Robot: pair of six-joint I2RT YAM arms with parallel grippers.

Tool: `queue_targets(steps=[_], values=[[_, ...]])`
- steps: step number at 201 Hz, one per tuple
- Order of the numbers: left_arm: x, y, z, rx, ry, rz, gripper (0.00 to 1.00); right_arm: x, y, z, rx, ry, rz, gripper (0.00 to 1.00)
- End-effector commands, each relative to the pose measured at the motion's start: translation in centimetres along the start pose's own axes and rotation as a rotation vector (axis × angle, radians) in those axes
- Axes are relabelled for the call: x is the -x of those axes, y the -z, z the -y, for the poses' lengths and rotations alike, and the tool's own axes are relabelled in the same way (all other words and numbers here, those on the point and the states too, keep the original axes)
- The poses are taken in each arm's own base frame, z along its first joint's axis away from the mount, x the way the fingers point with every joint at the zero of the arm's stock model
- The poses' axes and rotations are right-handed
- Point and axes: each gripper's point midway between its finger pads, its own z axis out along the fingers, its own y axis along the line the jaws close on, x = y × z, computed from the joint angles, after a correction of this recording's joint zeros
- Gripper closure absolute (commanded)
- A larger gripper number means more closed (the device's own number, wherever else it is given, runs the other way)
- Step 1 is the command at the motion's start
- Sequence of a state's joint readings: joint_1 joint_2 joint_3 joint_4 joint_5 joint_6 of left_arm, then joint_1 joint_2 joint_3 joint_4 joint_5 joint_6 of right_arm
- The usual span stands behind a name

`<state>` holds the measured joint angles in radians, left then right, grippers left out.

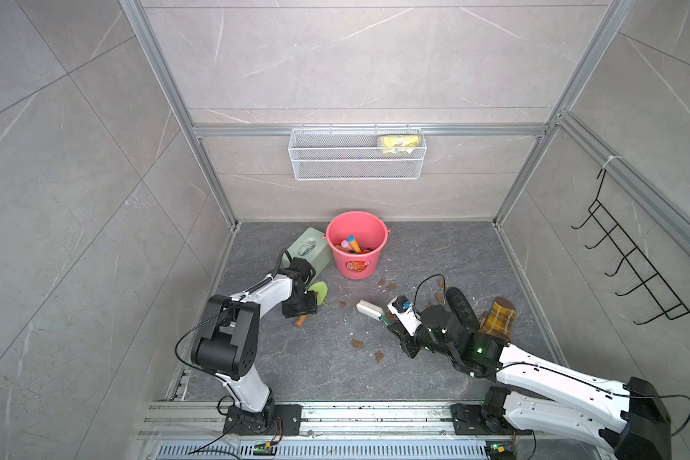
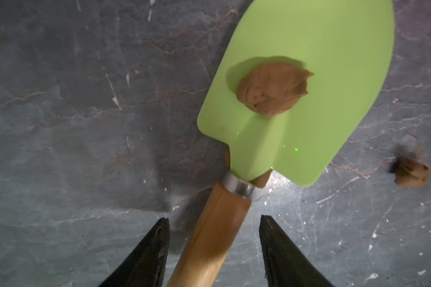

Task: Brush the soil off the hand trowel and place it into the bucket
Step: Pick up the hand trowel from the center of the board.

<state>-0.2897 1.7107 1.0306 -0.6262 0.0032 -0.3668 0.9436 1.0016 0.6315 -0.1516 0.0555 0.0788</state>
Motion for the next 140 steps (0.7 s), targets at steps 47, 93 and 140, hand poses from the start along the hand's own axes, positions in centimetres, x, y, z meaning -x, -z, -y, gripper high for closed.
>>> queue_targets(steps=[47,93,140], values=[[-1.1,-0.2,1.8,-0.129,0.008,-0.018,0.43,-0.1,-0.5,0.4,-0.01,-0.021,0.004,1.0],[-2.9,-0.7,2.3,-0.196,0.039,-0.024,0.56,-0.3,-1.1,0.3,-0.005,-0.021,-0.014,1.0],[-3.5,-1.4,1.6,-0.172,0.065,-0.022,0.61,-0.1,-1.3,0.2,-0.002,-0.024,-0.017,1.0]])
